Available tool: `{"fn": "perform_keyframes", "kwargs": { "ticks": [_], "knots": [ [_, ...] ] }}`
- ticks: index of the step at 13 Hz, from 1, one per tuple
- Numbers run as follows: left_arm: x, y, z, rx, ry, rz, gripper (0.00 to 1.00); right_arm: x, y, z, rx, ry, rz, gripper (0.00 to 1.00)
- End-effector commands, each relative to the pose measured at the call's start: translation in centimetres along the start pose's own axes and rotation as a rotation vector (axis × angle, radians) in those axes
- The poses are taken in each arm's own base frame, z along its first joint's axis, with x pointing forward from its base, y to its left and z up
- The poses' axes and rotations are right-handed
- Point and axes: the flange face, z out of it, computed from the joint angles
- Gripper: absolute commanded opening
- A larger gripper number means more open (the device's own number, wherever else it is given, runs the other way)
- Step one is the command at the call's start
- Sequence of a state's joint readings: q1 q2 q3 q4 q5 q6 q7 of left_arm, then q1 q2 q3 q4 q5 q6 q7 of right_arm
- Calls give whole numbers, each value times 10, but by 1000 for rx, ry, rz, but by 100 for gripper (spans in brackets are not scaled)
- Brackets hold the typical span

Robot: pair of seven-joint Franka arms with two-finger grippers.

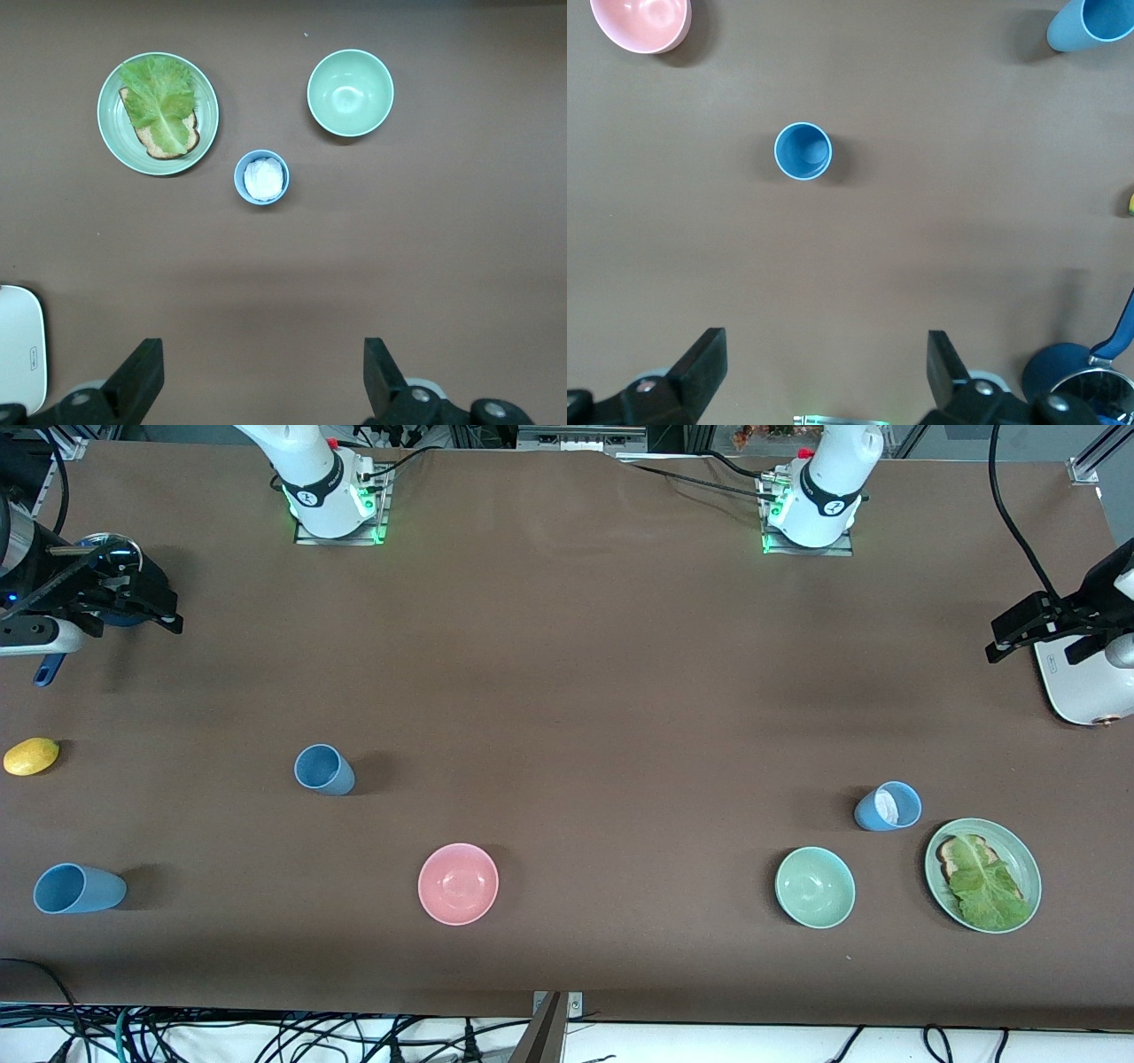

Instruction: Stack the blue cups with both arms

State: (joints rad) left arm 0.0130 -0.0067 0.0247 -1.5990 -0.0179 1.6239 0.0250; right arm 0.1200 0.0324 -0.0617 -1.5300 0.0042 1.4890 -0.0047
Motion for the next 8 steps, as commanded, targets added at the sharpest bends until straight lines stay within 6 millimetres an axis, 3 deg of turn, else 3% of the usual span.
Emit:
{"fn": "perform_keyframes", "kwargs": {
  "ticks": [1,8],
  "knots": [
    [1,3,-5,-22,-4,-6,99,-3,0,-11,-10,4,15,100],
    [1,4,-6,-24,-4,-3,99,-3,-1,-11,-13,4,4,100]
  ]
}}
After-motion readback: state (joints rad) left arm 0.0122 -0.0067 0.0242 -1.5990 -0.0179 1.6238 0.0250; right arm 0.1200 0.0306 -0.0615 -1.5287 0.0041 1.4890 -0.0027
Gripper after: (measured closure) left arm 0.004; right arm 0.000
